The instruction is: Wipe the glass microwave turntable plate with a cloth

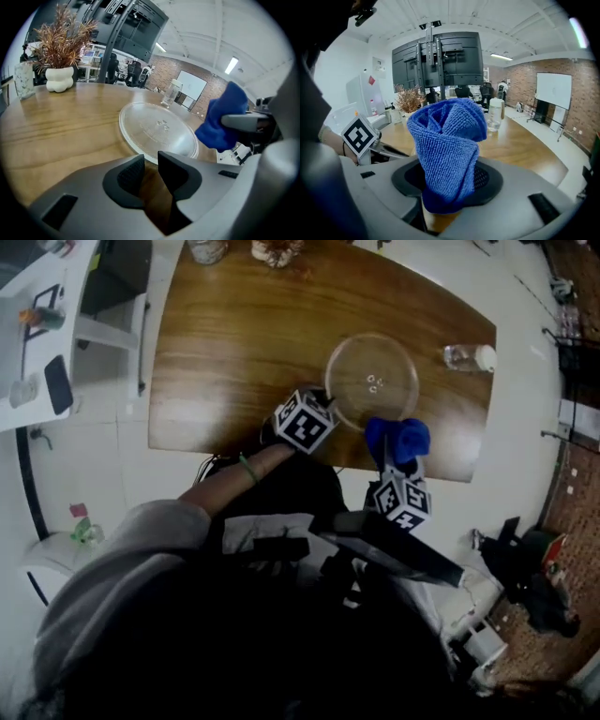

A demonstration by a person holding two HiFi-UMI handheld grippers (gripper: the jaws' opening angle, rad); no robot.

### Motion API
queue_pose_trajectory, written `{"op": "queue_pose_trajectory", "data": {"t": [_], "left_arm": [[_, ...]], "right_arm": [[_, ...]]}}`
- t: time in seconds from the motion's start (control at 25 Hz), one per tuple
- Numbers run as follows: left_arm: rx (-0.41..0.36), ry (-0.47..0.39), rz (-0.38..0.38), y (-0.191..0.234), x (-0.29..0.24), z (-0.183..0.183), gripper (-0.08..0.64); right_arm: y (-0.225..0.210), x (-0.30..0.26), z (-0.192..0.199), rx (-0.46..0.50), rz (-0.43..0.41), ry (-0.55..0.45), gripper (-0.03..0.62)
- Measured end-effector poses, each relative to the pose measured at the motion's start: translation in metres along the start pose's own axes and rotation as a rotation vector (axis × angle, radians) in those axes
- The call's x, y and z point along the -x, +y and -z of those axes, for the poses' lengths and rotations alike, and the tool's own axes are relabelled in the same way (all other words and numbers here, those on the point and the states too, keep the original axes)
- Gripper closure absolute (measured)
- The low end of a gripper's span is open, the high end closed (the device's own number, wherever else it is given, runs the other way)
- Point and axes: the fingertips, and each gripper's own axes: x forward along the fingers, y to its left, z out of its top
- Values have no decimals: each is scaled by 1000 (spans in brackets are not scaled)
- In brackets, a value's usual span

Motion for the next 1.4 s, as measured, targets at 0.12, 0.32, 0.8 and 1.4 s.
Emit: {"op": "queue_pose_trajectory", "data": {"t": [0.12, 0.32, 0.8, 1.4], "left_arm": [[52, 46, 48, -3, -3, 4, 481], [156, 48, 70, 2, -8, -1, 526], [178, 41, 80, 1, -9, -1, 529], [156, 8, 46, 8, -7, -4, 529]], "right_arm": [[11, -34, -23, 95, -66, 17, 394], [37, -100, -75, 268, -181, 14, 394], [82, -173, -81, 378, -310, 65, 394], [80, -59, 23, 231, -367, 149, 394]]}}
